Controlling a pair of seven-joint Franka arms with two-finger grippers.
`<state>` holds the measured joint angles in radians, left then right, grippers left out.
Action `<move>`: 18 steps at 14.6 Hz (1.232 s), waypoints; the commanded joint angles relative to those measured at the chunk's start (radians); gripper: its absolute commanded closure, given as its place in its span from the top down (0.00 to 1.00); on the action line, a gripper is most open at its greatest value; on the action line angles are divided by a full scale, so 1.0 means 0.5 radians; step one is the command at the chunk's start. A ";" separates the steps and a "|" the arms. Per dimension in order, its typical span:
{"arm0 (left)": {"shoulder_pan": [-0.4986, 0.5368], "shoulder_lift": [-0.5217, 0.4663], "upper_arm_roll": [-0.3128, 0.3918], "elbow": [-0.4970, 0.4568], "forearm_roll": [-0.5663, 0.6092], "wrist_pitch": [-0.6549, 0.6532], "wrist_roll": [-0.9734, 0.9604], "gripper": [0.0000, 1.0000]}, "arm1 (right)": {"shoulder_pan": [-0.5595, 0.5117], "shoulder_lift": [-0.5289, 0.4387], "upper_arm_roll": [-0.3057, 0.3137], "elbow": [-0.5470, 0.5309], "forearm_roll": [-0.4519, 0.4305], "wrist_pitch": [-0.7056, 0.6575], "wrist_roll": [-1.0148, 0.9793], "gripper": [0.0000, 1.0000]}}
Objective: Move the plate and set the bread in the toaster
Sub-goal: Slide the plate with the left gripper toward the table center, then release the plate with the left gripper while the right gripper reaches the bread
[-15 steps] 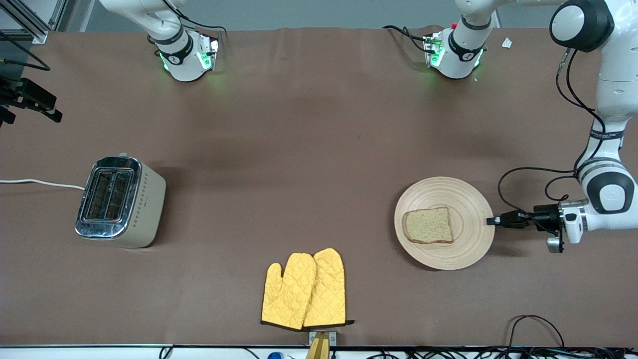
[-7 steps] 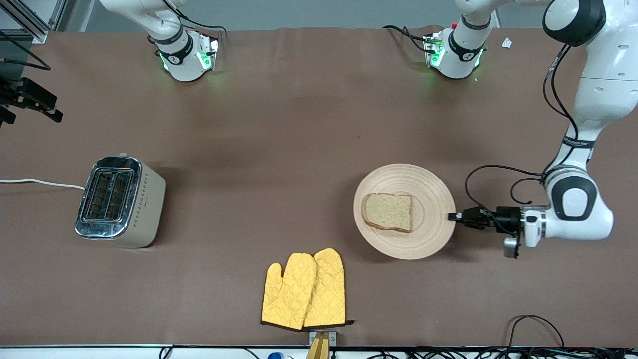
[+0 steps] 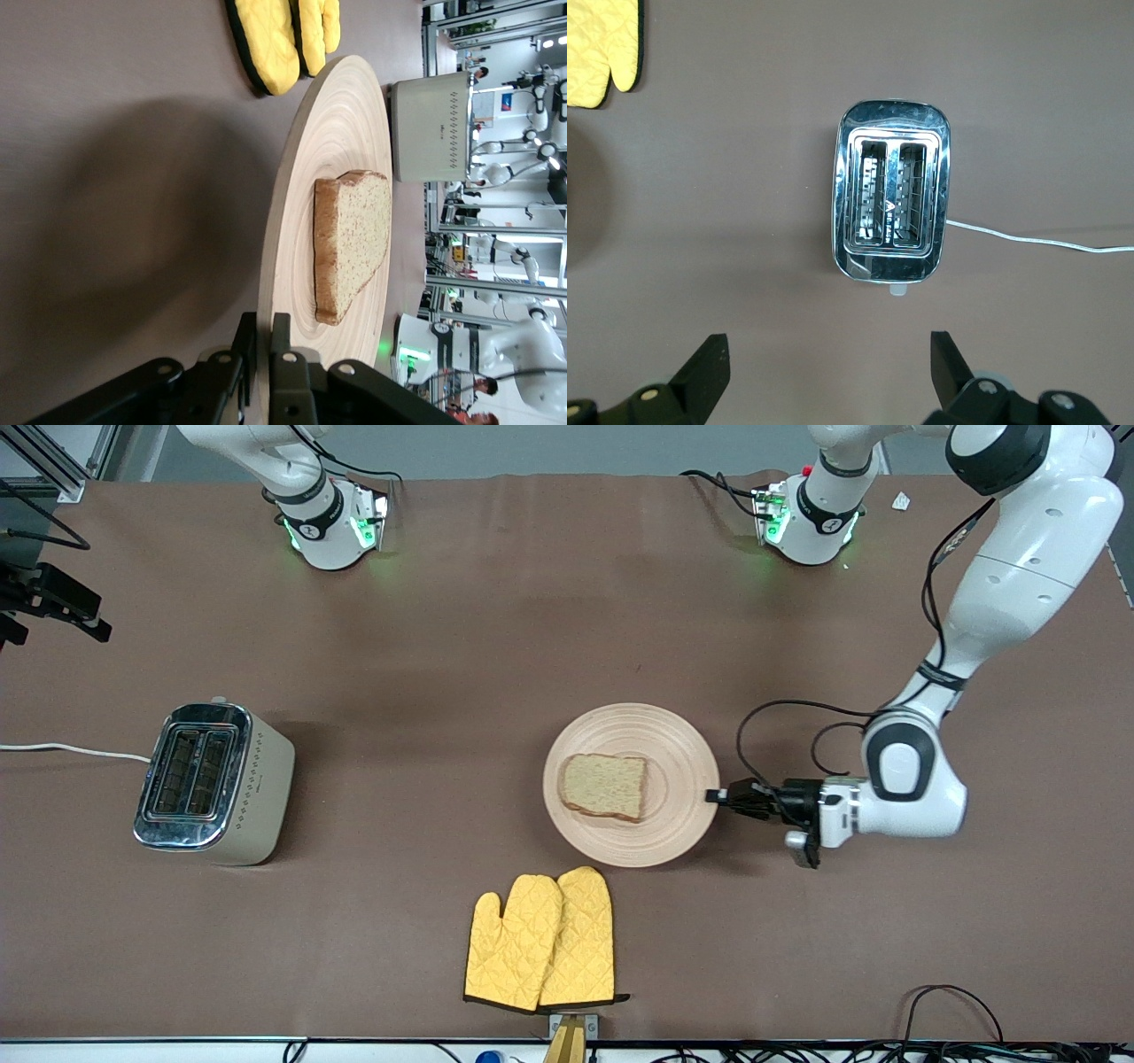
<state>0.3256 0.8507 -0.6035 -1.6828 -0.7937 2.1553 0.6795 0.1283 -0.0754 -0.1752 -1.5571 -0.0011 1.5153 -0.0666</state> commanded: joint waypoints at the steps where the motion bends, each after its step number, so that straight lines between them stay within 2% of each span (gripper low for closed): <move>1: -0.059 -0.051 -0.081 -0.080 -0.063 0.125 -0.119 0.00 | -0.008 -0.003 0.004 0.013 -0.004 -0.018 0.004 1.00; 6: -0.280 -0.042 -0.081 -0.190 -0.333 0.392 -0.117 0.00 | 0.019 0.000 0.010 0.000 -0.037 -0.039 -0.017 1.00; 8: -0.317 -0.042 -0.081 -0.227 -0.385 0.426 -0.104 0.01 | 0.047 0.086 0.010 0.000 -0.071 -0.055 -0.023 1.00; 10: -0.323 -0.035 -0.081 -0.255 -0.419 0.451 -0.098 0.01 | 0.108 0.120 0.013 -0.018 0.008 -0.070 0.007 1.00; 11: -0.329 -0.023 -0.081 -0.255 -0.431 0.457 -0.095 0.02 | 0.148 0.166 0.010 -0.039 0.112 -0.031 0.016 1.00; 14: -0.372 0.004 -0.081 -0.255 -0.437 0.527 -0.095 0.04 | 0.258 0.353 0.010 -0.055 0.290 0.208 0.270 1.00; 15: -0.372 0.017 -0.081 -0.252 -0.443 0.537 -0.095 0.08 | 0.329 0.429 0.010 -0.055 0.324 0.264 0.387 1.00; 16: -0.372 0.017 -0.081 -0.249 -0.447 0.537 -0.095 0.22 | 0.393 0.497 0.010 -0.055 0.361 0.322 0.488 1.00; 17: -0.360 0.017 -0.081 -0.239 -0.453 0.537 -0.110 0.50 | 0.454 0.567 0.010 -0.061 0.370 0.389 0.595 1.00; 18: -0.329 -0.005 -0.081 -0.236 -0.456 0.537 -0.123 0.99 | 0.525 0.629 0.010 -0.079 0.373 0.478 0.697 1.00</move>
<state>0.1416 0.8651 -0.6345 -1.8059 -0.9934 2.4185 0.6211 0.3322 0.1855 -0.1638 -1.5940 0.1683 1.7012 0.1848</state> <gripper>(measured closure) 0.775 0.000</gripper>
